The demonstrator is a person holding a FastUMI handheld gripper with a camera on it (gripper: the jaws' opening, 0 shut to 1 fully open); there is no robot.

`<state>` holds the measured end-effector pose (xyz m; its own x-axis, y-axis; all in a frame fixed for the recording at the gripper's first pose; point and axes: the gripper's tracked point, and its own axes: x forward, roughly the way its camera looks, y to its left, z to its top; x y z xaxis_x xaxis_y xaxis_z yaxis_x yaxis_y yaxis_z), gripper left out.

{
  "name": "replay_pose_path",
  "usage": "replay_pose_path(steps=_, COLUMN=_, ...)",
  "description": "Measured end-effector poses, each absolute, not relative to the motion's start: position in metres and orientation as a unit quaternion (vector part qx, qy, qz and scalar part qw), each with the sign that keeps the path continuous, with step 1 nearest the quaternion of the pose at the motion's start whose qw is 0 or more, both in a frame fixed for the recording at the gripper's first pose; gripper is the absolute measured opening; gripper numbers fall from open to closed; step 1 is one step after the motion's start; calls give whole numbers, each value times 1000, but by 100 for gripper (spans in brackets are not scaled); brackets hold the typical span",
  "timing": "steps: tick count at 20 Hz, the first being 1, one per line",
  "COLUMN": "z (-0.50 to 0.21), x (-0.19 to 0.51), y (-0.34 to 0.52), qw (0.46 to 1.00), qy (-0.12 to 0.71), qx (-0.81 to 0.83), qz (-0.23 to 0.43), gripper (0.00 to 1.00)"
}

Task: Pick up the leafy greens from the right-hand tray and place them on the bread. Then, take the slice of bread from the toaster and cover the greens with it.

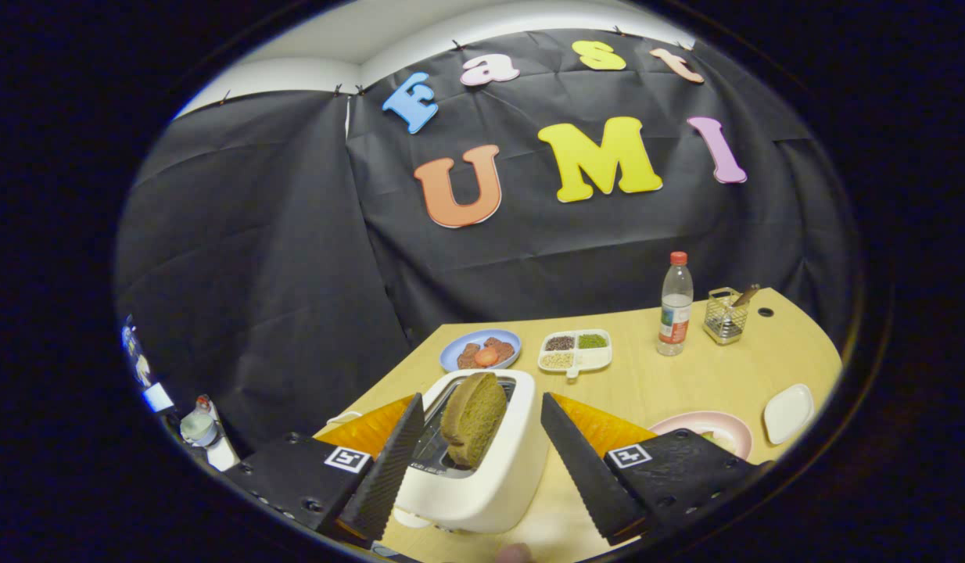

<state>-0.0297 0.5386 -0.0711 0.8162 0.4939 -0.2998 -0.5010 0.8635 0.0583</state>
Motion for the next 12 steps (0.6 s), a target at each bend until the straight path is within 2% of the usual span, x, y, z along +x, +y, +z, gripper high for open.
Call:
replay_pose_path(steps=5, z=-91, x=-18, y=560, qw=954, qy=169, qx=-33, qz=247, gripper=94)
replay_pose_path(steps=10, z=-99, x=0, y=559, qw=956, qy=185, qx=-31, qz=224, gripper=75)
replay_pose_path(steps=12, z=-98, x=1, y=560, qw=958, qy=181, qx=-39, qz=221, gripper=64)
